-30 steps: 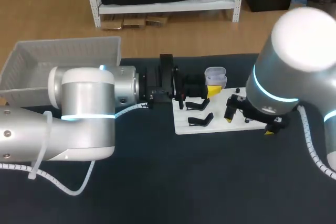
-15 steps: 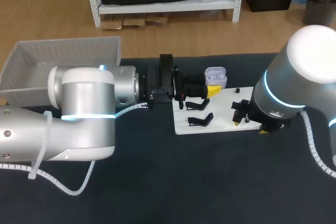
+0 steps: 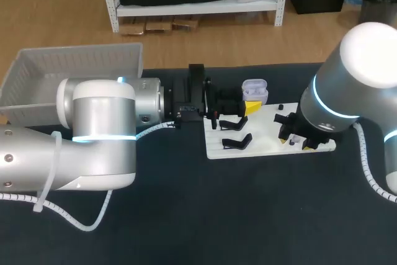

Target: Pick up each earbud case from the left stands, insert the matching earbuds, close the lid, and place the case in the box.

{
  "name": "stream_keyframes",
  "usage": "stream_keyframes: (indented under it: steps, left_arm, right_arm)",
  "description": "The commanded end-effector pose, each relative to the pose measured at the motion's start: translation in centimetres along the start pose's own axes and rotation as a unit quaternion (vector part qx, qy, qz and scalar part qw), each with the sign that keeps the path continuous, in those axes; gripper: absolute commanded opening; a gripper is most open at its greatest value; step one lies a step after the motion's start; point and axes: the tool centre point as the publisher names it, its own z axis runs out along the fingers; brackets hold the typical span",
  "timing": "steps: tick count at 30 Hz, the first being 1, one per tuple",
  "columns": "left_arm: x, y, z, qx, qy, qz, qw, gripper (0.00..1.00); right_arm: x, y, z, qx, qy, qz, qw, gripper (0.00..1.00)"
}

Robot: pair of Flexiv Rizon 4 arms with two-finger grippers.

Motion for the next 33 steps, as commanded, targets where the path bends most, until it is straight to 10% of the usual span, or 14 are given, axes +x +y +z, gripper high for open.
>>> stream_keyframes:
  steps: [1,33]
  left_arm:
    - [0.17,-0.18,0.04,-0.005,-0.004,0.003,1.0,0.0]
    - [0.17,-0.18,0.04,-0.005,-0.004,0.003,1.0,0.0]
  right_arm:
    - [-0.21,0.09,0.11,0.001,0.002,-0.002,1.0,0.47]
    - [-0.28,0.07,0.42,0.006,0.008,-0.001,1.0,0.32]
